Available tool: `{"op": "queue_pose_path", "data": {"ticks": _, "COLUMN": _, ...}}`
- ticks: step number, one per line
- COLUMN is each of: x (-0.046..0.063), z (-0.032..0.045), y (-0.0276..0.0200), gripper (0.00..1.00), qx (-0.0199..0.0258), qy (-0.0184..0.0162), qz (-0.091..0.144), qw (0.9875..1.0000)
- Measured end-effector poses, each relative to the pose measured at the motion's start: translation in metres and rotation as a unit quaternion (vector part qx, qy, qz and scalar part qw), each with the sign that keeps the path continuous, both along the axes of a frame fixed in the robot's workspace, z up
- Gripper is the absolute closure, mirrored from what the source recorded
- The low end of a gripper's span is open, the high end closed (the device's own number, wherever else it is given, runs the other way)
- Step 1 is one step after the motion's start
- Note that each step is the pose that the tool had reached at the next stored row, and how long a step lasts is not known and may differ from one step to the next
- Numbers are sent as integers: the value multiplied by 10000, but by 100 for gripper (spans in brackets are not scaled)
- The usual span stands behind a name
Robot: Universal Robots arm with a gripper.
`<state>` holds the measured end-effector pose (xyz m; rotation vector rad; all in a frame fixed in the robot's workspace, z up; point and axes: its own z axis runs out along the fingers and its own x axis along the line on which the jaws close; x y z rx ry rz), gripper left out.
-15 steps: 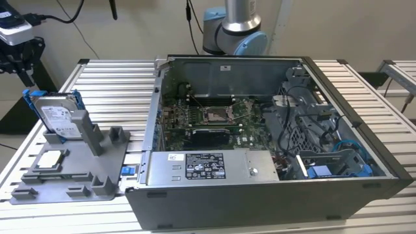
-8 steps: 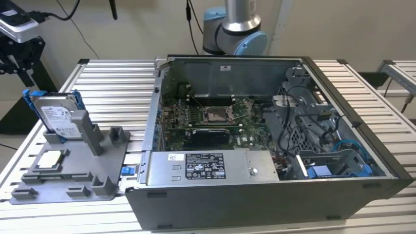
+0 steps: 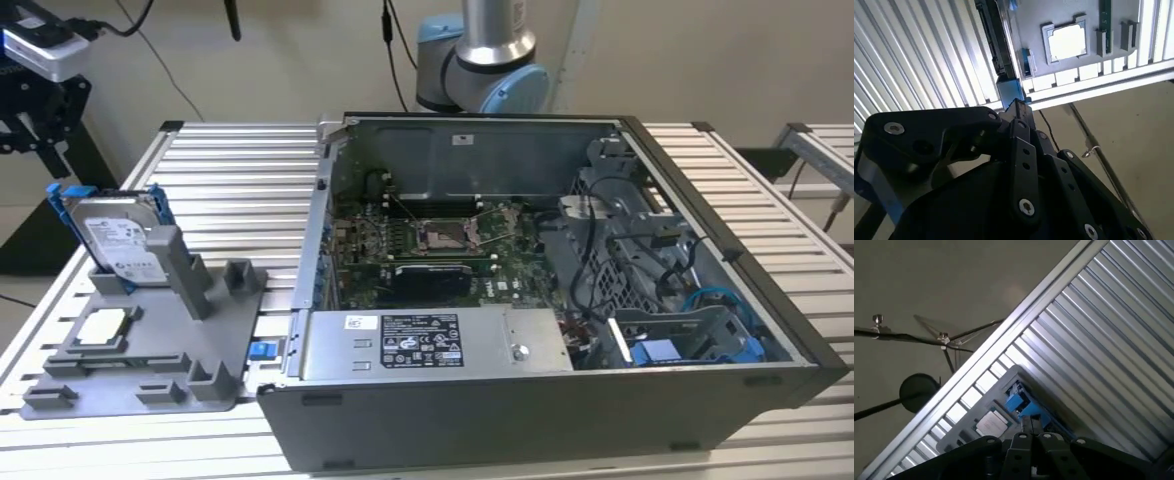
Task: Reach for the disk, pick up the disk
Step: 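Pick up the disk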
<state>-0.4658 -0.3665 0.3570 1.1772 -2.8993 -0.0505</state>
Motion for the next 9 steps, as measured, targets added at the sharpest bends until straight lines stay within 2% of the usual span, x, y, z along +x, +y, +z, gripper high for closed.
{"op": "queue_pose_path", "data": {"ticks": 4, "x": 0, "z": 0, "y": 0, "gripper": 100, "qx": 0, "qy": 0, "qz": 360, "qw": 9994}}
{"op": "queue_pose_path", "data": {"ticks": 9, "x": 0, "z": -1, "y": 0, "gripper": 100, "qx": 0, "qy": -1, "qz": 814, "qw": 9967}}
